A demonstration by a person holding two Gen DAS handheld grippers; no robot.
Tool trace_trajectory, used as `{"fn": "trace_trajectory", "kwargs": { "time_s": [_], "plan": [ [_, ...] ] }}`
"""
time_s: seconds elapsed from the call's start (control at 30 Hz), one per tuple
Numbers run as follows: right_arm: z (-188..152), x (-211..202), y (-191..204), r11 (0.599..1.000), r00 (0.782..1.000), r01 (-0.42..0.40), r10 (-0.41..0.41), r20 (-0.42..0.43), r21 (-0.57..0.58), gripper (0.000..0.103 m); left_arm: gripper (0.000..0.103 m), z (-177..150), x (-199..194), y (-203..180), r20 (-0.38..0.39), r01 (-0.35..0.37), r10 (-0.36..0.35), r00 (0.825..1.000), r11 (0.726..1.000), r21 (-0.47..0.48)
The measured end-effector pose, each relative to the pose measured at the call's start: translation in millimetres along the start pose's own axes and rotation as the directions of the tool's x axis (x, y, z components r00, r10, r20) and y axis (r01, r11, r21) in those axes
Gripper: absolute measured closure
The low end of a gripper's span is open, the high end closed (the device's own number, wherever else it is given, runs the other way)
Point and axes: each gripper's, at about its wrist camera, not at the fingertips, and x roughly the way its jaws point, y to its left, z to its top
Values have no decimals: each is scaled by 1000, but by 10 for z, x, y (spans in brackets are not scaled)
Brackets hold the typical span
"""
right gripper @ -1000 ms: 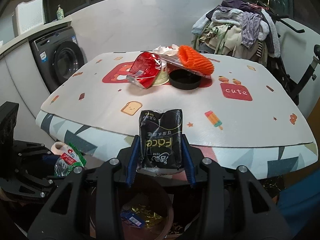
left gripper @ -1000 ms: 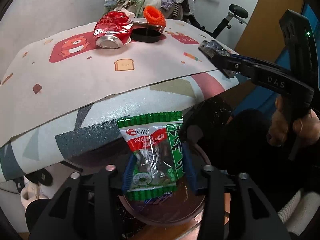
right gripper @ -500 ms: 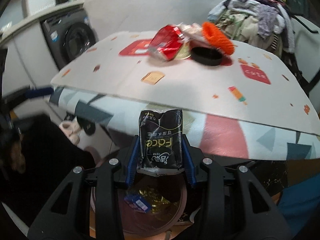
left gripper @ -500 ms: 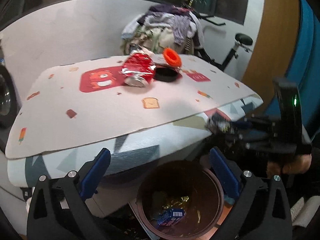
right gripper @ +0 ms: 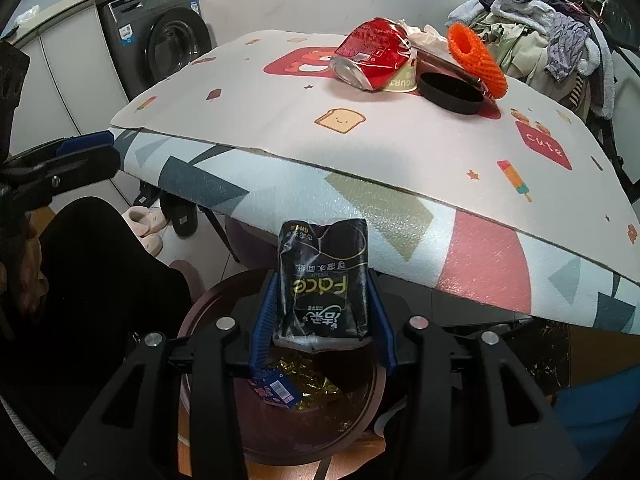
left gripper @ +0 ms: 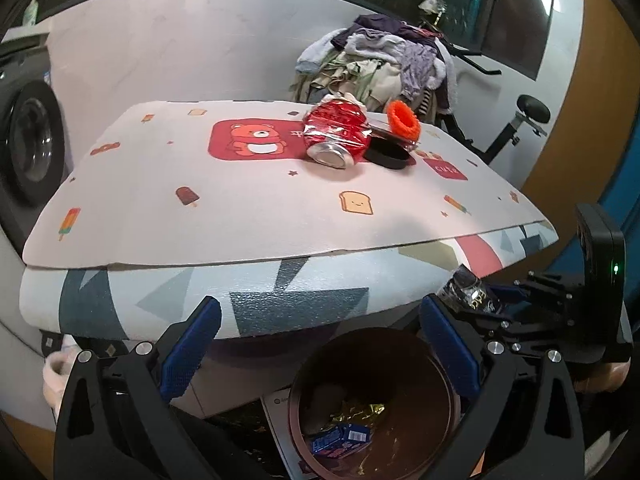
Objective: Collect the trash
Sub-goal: 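Open both grippers to drop the packets into the bin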
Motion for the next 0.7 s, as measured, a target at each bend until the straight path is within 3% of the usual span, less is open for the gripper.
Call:
{"fn": "trace_trajectory", "kwargs": {
  "time_s": [0.17, 0.27, 0.33, 0.43, 0.7],
  "plan": [
    [-5, -1, 6, 1000, 1000, -2, 2, -3, -5, 56, 6, -6, 2, 7, -3, -5, 5, 1000, 1000, -1],
    [-5, 0, 9, 1000, 1000, -3, 3, -3, -8, 49, 6, -6, 7, -8, -5, -7, 7, 1000, 1000, 5],
    [-1, -6, 1, 1000, 1000, 3, -3, 0, -6, 27, 6, -7, 11, -14, -7, -8, 8, 1000, 1000, 6],
    [1, -21, -16, 1000, 1000, 20, -20, 11, 1, 9, 6, -8, 12, -13, -7, -8, 8, 1000, 1000, 6],
    [3, 26, -64, 999, 999, 47, -47, -12, 24, 6, 6, -7, 13, -6, -4, -14, 14, 1000, 1000, 8]
  ]
}}
